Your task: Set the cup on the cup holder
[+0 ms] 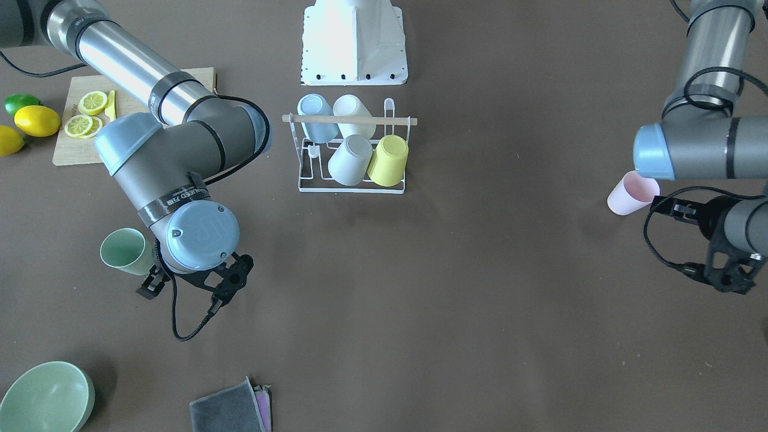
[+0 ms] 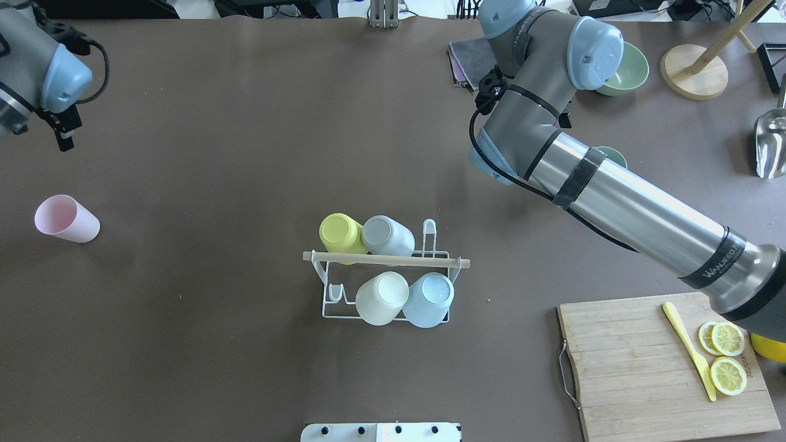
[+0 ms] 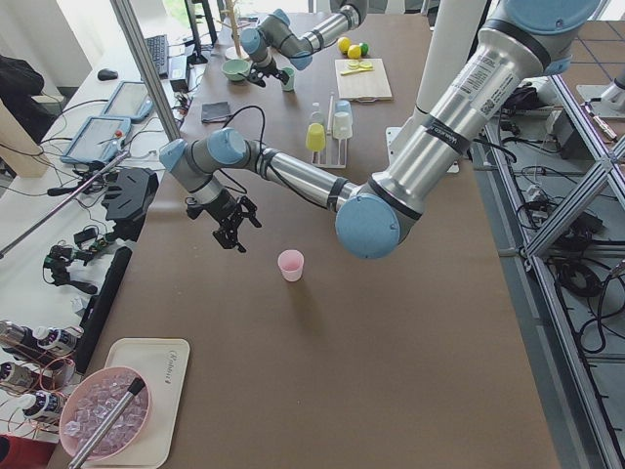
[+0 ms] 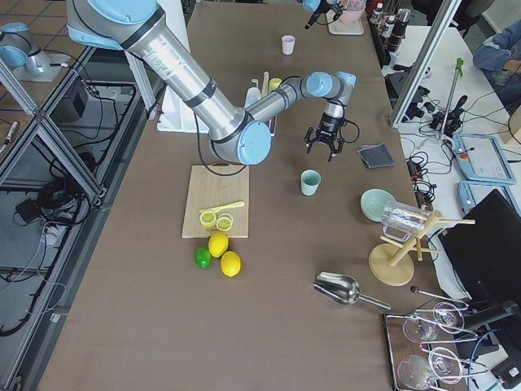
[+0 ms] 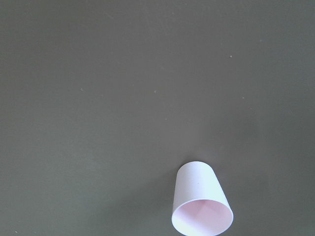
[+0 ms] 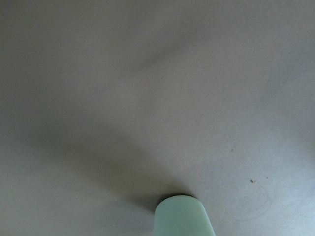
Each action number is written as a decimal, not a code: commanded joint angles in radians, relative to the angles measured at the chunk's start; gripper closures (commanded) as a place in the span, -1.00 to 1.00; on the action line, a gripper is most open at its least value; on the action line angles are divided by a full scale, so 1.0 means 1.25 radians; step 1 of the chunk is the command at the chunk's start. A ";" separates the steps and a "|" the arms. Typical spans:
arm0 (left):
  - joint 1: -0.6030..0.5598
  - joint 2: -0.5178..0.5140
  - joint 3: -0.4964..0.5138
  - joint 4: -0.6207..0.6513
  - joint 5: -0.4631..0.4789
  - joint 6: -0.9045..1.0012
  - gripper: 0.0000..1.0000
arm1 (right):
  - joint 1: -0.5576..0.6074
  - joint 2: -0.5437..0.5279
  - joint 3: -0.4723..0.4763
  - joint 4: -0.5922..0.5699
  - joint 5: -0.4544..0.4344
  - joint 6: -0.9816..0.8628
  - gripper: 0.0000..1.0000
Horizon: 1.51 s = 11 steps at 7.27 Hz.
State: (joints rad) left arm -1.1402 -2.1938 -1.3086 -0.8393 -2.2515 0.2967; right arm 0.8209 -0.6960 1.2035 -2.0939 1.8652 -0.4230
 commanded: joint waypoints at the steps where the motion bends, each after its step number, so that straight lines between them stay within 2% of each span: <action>1: 0.054 0.017 -0.004 0.040 -0.001 0.008 -0.96 | -0.046 0.006 -0.047 -0.001 -0.056 -0.060 -1.00; 4: 0.075 0.036 0.010 0.037 0.009 0.040 -0.96 | -0.058 0.002 -0.053 -0.011 -0.104 -0.125 -1.00; 7: 0.085 0.028 0.081 0.026 0.034 0.106 -0.96 | -0.062 -0.008 -0.041 -0.011 -0.143 -0.152 -1.00; 9: 0.085 -0.001 0.145 0.015 0.029 0.099 -0.96 | -0.074 -0.078 0.042 -0.009 -0.145 -0.155 -1.00; 11: 0.081 -0.014 0.152 0.015 0.025 0.092 -0.96 | -0.086 -0.087 0.036 -0.009 -0.176 -0.167 -1.00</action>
State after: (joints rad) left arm -1.0364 -2.1999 -1.1308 -0.8199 -2.2169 0.4153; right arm 0.7243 -0.7894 1.2430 -2.1049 1.6677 -0.6211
